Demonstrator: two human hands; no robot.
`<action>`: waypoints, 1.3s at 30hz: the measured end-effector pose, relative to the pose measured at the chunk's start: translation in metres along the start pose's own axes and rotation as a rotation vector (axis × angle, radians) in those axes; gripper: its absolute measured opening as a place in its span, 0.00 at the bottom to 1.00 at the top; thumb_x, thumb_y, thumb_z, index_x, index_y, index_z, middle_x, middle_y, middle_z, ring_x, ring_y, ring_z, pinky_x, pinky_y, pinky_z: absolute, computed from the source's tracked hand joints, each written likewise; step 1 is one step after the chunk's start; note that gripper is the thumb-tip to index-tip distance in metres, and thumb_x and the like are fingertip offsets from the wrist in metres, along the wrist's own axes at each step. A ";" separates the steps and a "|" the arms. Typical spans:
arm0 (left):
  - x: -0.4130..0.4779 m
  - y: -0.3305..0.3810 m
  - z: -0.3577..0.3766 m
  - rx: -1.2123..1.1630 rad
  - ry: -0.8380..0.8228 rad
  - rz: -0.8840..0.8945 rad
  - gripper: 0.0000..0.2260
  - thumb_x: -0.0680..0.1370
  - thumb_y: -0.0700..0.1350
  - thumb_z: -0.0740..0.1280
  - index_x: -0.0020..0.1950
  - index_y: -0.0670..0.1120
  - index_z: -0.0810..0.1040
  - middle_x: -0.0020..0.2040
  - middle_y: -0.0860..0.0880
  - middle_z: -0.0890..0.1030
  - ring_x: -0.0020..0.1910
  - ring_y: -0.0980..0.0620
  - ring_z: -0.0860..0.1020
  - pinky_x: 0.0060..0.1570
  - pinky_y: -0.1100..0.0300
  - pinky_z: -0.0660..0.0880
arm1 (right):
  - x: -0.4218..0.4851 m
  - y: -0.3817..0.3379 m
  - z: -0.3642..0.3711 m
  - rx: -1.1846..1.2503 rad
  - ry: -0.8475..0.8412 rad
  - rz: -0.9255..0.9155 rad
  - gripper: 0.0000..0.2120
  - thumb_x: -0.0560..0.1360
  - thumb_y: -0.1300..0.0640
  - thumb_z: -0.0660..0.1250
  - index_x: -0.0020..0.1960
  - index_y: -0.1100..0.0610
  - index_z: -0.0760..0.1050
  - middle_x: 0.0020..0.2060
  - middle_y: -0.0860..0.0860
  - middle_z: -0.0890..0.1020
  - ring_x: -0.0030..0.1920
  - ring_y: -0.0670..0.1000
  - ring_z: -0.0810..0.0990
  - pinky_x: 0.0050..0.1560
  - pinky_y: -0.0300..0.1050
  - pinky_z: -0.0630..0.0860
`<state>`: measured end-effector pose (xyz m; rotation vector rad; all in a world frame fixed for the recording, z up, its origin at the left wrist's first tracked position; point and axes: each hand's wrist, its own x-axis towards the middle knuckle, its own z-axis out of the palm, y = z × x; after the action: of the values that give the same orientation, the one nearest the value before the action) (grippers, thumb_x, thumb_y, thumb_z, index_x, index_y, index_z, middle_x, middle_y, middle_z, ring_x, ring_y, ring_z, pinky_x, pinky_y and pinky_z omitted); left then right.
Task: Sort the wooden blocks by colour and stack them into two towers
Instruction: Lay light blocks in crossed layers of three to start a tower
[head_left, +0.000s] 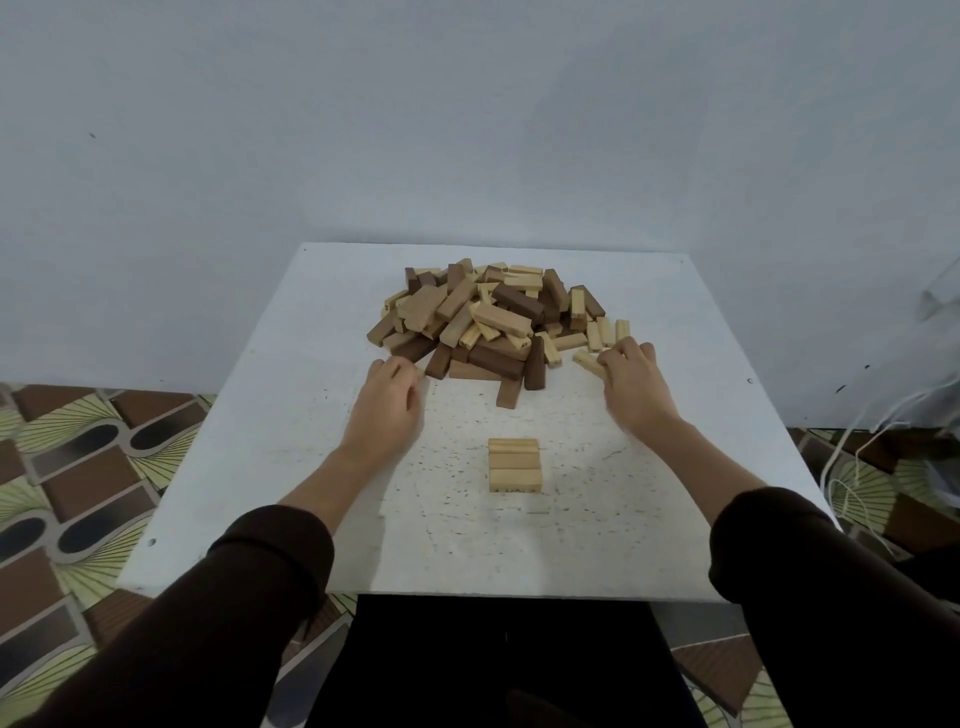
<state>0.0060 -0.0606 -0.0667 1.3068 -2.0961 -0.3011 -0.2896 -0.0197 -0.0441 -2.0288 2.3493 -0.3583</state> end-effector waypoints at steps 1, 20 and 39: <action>-0.001 -0.002 0.000 -0.010 -0.017 -0.002 0.05 0.79 0.36 0.61 0.45 0.39 0.75 0.48 0.46 0.76 0.49 0.52 0.68 0.44 0.59 0.69 | 0.001 0.001 0.000 0.021 0.002 0.001 0.14 0.77 0.70 0.57 0.60 0.64 0.74 0.58 0.59 0.72 0.57 0.58 0.66 0.53 0.47 0.69; -0.023 -0.016 -0.023 -0.365 -0.138 -0.188 0.12 0.66 0.31 0.71 0.42 0.46 0.74 0.50 0.49 0.76 0.48 0.51 0.73 0.44 0.74 0.68 | -0.001 -0.027 -0.014 0.333 0.038 0.275 0.16 0.69 0.61 0.68 0.55 0.64 0.71 0.54 0.59 0.71 0.55 0.57 0.68 0.50 0.46 0.68; -0.030 -0.019 -0.026 -0.327 -0.135 -0.156 0.26 0.67 0.37 0.76 0.64 0.45 0.74 0.55 0.48 0.76 0.47 0.56 0.72 0.48 0.77 0.65 | -0.011 -0.170 0.012 0.477 -0.329 -0.117 0.22 0.73 0.51 0.70 0.61 0.61 0.69 0.59 0.54 0.69 0.58 0.52 0.70 0.58 0.47 0.70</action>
<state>0.0450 -0.0405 -0.0687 1.2802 -1.9515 -0.7848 -0.1205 -0.0330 -0.0261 -1.8296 1.7562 -0.4875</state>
